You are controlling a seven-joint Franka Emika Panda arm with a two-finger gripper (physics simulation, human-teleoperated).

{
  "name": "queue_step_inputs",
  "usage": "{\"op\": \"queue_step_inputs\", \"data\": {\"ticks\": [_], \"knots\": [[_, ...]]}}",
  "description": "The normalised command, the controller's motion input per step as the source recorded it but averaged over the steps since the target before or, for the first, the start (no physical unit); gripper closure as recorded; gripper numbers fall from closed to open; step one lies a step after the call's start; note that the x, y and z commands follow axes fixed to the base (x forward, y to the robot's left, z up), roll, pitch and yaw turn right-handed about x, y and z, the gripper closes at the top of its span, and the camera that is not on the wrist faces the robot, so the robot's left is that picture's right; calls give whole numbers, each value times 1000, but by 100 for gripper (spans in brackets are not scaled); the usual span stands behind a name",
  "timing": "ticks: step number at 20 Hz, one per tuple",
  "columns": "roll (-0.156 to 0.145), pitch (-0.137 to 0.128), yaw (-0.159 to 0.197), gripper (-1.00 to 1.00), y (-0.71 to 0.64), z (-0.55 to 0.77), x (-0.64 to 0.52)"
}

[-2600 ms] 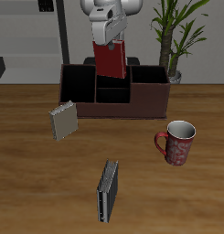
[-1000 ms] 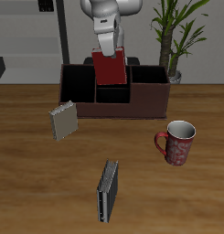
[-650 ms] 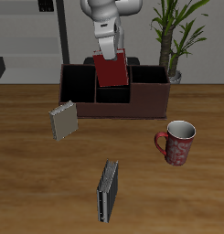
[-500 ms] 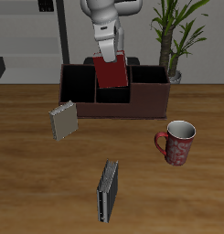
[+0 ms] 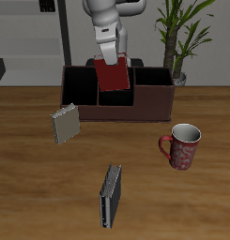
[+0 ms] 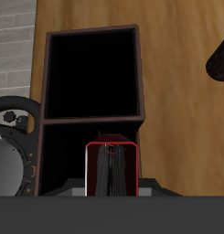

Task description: Place the red book into the back desk caddy's front compartment

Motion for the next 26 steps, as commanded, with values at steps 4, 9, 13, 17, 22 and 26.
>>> {"op": "queue_step_inputs", "data": {"ticks": [4,9,13,17,22,26], "knots": [[8,-8,1,100,-15,25,38],[36,-12,33,100,82,1,0],[32,11,26,100,84,-60,16],[12,21,-6,100,47,-85,15],[3,15,6,100,-15,-114,4],[7,14,-1,100,6,-85,-17]]}}
